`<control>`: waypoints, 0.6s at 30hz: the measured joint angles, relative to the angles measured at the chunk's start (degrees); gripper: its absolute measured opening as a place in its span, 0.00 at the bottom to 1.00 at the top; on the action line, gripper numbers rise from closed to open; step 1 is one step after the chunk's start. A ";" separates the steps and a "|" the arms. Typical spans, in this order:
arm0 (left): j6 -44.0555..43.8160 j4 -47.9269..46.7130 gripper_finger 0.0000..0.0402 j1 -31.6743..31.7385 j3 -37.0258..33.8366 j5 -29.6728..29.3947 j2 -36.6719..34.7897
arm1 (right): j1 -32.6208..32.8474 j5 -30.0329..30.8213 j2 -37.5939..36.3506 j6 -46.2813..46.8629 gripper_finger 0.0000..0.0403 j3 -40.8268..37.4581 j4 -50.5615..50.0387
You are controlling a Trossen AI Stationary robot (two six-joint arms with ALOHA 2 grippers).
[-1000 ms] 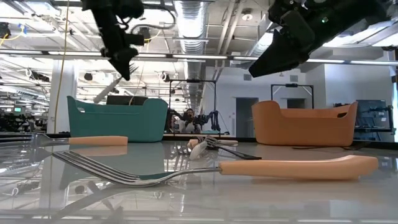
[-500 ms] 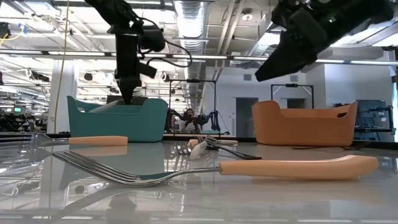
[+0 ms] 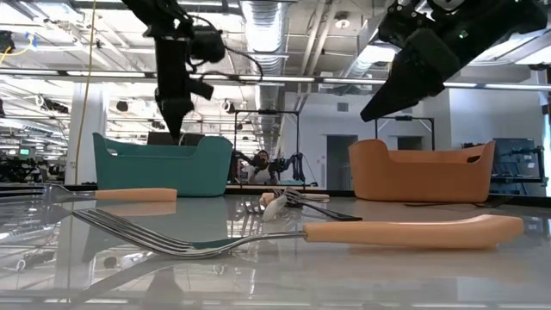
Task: Sort silverware by color (type)
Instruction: Put the top left orange fork into the orange bin
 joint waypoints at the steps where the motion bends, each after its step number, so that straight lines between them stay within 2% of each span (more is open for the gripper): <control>1: -0.82 -0.79 0.32 -0.30 0.00 0.69 -1.12 | -0.01 0.01 0.00 -0.50 0.57 0.00 0.00; 3: -2.96 -3.05 0.33 -1.26 0.00 3.02 -3.94 | -0.04 0.02 0.00 -1.78 0.57 0.00 0.00; 5: -6.55 -5.26 0.33 -2.09 0.00 8.59 -7.30 | -0.09 0.02 0.00 -2.94 0.57 0.00 0.02; 9: -16.64 -6.88 0.34 -4.91 -1.27 29.06 -14.29 | -0.46 0.02 0.00 -3.07 0.57 0.00 0.11; 10: -19.57 -6.08 0.34 -6.53 -2.41 31.83 -15.70 | -0.52 0.02 0.00 -3.06 0.57 0.00 0.37; 12: -24.04 -2.90 0.34 -11.88 -5.96 32.13 -18.11 | -0.52 0.09 0.00 -3.04 0.57 0.00 0.77; 18: -38.60 9.86 0.34 -29.71 -19.35 21.13 -19.48 | 0.02 0.07 0.00 -3.04 0.57 0.00 1.57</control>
